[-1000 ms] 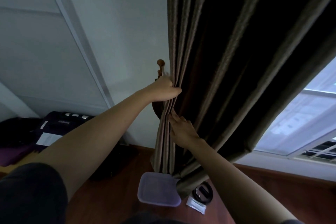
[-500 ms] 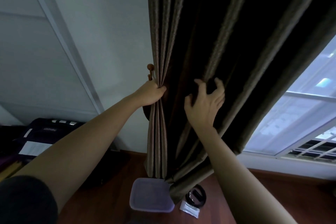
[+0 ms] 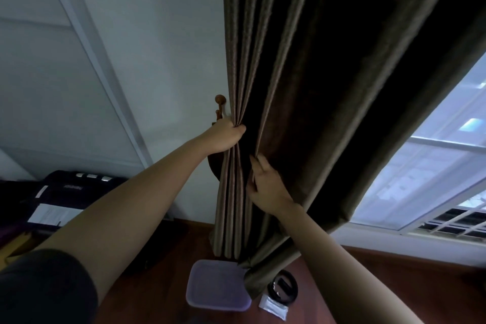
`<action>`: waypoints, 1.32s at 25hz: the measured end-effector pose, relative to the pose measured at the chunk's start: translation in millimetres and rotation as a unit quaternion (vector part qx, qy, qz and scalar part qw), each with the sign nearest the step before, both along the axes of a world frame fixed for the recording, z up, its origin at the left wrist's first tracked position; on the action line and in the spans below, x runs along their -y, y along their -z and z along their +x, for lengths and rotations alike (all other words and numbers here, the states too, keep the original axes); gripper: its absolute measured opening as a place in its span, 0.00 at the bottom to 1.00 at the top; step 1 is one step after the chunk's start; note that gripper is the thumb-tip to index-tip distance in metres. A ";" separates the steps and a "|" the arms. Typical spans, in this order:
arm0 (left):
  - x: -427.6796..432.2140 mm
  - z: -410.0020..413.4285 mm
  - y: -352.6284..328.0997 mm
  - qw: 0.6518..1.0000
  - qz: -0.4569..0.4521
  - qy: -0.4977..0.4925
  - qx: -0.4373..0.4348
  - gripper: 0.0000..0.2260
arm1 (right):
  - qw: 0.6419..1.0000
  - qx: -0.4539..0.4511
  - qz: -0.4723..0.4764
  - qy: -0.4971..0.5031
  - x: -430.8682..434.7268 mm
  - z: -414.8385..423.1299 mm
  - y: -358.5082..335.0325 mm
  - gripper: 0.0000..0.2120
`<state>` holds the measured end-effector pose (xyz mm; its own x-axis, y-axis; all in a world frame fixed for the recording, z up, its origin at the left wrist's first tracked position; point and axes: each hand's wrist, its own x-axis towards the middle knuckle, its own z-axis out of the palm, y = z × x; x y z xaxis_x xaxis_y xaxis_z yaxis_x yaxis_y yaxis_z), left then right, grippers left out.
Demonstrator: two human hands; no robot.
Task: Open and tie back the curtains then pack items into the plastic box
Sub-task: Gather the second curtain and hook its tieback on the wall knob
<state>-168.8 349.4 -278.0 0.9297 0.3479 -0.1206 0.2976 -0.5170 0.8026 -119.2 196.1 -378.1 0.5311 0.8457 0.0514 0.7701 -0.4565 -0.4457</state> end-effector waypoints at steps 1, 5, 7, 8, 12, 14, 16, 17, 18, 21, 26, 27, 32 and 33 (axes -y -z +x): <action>1.1 0.1 0.2 1.000 -0.005 0.001 -0.001 0.09 | 1.000 -0.008 -0.014 -0.004 0.8 -2.0 2.6 0.34; 4.1 1.7 3.1 1.000 -0.028 -0.003 0.004 0.06 | 0.999 -0.002 -0.046 -0.020 3.1 -6.7 16.4 0.34; 6.4 2.1 3.7 0.999 -0.040 -0.009 0.007 0.05 | 0.999 0.003 -0.049 -0.022 1.8 -7.9 20.7 0.33; 7.7 2.5 4.0 0.999 -0.042 -0.012 0.005 0.05 | 0.998 0.005 -0.053 -0.022 0.6 -8.2 21.4 0.33; 12.2 5.2 6.2 0.998 -0.046 -0.028 0.019 0.11 | 0.998 0.015 -0.058 -0.022 -1.8 -7.6 23.0 0.34; 13.8 6.3 7.5 0.998 -0.040 -0.033 0.030 0.09 | 0.998 0.016 -0.054 -0.024 -1.2 -8.5 25.5 0.34; 15.6 6.7 6.6 0.998 -0.038 -0.028 0.035 0.08 | 0.998 0.012 -0.051 -0.021 -0.6 -9.5 26.3 0.34; 16.6 7.0 5.5 0.998 -0.038 -0.025 0.039 0.09 | 0.998 0.013 -0.050 -0.020 -0.6 -9.7 26.5 0.34; 17.7 7.8 4.4 0.998 -0.037 -0.024 0.038 0.11 | 0.999 0.014 -0.049 -0.019 -0.1 -9.1 27.0 0.34; 22.9 6.0 1.1 0.999 -0.029 -0.020 0.020 0.13 | 0.998 0.019 -0.060 -0.020 2.6 -8.3 25.8 0.34; 31.2 7.8 1.5 0.998 0.051 0.017 0.025 0.12 | 0.997 0.000 -0.070 -0.012 4.9 -13.1 23.3 0.34; 30.9 9.9 3.2 0.996 0.076 0.019 0.033 0.14 | 0.997 0.002 -0.079 -0.010 4.9 -14.0 20.4 0.34; 28.8 11.1 13.4 0.995 0.068 -0.019 0.068 0.15 | 0.983 0.116 0.057 0.127 29.7 -30.0 12.4 0.22; 28.0 10.1 14.1 0.995 0.062 -0.027 0.070 0.15 | 0.962 0.132 0.134 0.200 36.1 -36.4 7.9 0.19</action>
